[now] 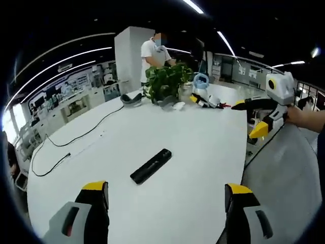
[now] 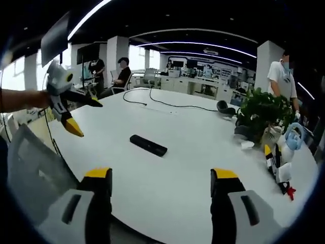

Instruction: Press the specified remote control buttons in sequence, fully releasing each button before pressing the next.

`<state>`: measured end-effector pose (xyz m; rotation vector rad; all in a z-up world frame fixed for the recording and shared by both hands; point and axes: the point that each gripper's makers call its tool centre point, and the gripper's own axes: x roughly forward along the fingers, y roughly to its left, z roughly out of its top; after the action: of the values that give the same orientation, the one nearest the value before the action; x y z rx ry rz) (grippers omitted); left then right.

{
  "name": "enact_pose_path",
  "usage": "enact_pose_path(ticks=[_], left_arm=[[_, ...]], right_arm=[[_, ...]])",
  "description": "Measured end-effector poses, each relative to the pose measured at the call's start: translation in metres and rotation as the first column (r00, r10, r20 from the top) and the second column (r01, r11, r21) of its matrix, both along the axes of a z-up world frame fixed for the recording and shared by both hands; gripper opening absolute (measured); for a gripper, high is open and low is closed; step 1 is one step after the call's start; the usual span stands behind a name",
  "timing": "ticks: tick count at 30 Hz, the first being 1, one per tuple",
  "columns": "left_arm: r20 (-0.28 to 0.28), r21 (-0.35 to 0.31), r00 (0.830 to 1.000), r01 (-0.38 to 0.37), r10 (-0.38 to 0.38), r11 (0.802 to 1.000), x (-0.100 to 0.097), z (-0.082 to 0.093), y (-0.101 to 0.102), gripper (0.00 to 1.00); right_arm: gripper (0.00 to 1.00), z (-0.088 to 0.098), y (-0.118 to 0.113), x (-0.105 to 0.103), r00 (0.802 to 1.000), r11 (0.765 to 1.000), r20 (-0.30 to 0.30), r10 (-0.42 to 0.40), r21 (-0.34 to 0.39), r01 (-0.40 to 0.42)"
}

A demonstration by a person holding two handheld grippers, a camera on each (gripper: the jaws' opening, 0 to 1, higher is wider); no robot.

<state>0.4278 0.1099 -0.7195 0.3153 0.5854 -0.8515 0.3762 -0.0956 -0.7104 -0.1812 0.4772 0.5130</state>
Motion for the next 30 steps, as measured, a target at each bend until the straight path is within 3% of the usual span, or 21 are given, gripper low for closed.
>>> enact_pose_path(ticks=[10,12,15,19,26,30], left_arm=[[0.01,0.063,0.993,0.113,-0.114,0.992,0.024,-0.009,-0.018,0.99],[0.001,0.095,0.985,0.174,-0.175,0.98,0.028,-0.015,-0.022,0.99],[0.008,0.151,0.978,0.206,-0.209,0.967,0.041,-0.022,-0.022,0.99],[-0.005,0.171,0.974,0.224,-0.227,0.959,0.056,-0.029,-0.024,0.99],[-0.025,0.222,0.963,0.267,-0.268,0.938,0.077,-0.042,-0.027,0.98],[-0.059,0.204,0.963,0.269,-0.262,0.941,0.088,-0.05,-0.029,0.97]], right_arm=[[0.81,-0.004,-0.004,-0.001,1.0,1.0,-0.025,-0.017,0.001,0.017],[0.8,-0.004,-0.006,0.0,0.999,1.0,-0.026,-0.028,0.004,0.028],[0.8,-0.006,-0.007,0.0,0.999,0.999,-0.036,-0.033,0.005,0.033],[0.79,-0.011,-0.006,-0.001,0.998,0.999,-0.052,-0.026,-0.027,0.025],[0.77,-0.015,-0.004,-0.003,0.997,1.0,-0.078,-0.009,-0.015,0.008],[0.76,-0.018,-0.003,-0.003,0.996,0.999,-0.084,0.001,-0.042,-0.004]])
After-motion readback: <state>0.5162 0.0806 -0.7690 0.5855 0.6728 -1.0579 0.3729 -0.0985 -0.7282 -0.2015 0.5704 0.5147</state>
